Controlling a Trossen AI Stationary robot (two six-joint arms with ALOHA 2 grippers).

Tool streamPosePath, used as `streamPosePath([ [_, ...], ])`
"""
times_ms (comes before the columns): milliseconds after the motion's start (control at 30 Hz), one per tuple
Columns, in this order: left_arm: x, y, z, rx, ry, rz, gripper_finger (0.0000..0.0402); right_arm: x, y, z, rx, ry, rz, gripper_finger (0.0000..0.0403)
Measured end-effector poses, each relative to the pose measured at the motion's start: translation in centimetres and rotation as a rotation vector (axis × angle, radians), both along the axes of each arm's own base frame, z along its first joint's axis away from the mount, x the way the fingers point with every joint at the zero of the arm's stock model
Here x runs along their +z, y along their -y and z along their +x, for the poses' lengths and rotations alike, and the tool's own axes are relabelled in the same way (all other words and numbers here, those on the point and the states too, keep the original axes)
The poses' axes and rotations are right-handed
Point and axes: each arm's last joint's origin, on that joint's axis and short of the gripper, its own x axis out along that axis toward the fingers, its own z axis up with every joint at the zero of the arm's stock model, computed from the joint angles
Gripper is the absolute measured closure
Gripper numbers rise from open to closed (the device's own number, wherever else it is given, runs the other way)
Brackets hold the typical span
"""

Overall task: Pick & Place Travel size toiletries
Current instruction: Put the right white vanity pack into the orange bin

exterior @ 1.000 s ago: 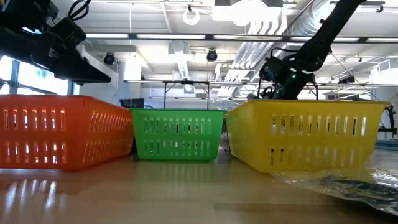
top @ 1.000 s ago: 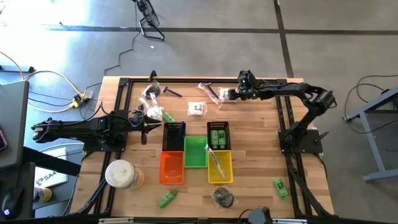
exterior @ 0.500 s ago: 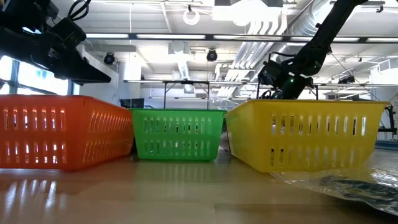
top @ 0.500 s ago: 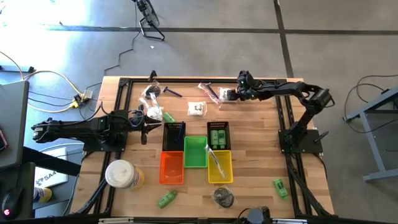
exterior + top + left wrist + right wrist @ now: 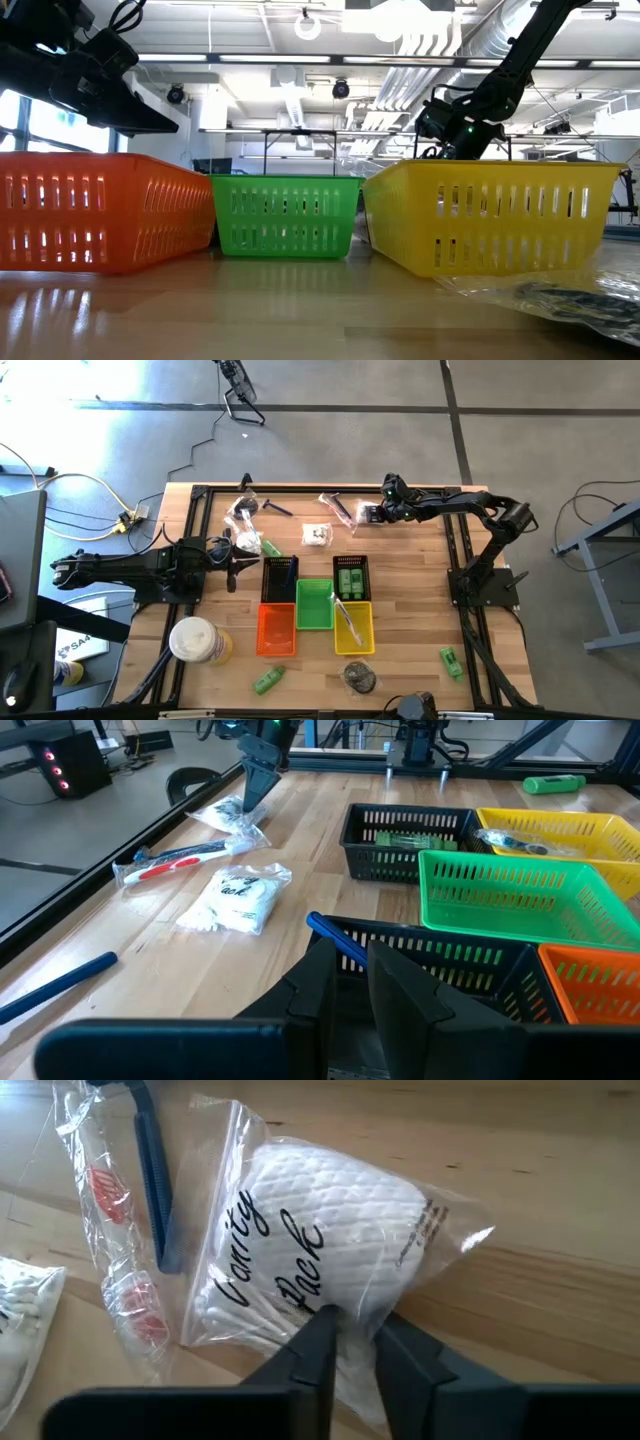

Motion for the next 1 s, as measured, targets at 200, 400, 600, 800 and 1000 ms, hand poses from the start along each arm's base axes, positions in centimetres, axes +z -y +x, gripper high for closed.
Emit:
streamPosePath([
  [200,0.0,0.0,0.0,0.0,0.0,-0.001,0.0341,0.0,0.0,0.0,0.039,-0.017,-0.027,0.0397],
  [400,0.0,0.0,0.0,0.0,0.001,-0.002,0.0341,1.4,-0.1,-0.1,0.064,0.001,-0.075,0.04],
  [600,0.0,0.0,0.0,0.002,0.002,-0.009,0.0341,5.1,-0.7,-0.6,0.083,0.073,-0.185,0.04],
  [800,0.0,0.0,0.0,0.006,0.006,-0.025,0.0341,9.4,-1.9,-1.6,0.106,0.167,-0.319,0.04],
  [1000,0.0,0.0,0.0,0.006,0.006,-0.027,0.0341,12.9,-4.2,-2.0,0.164,0.263,-0.437,0.04],
])
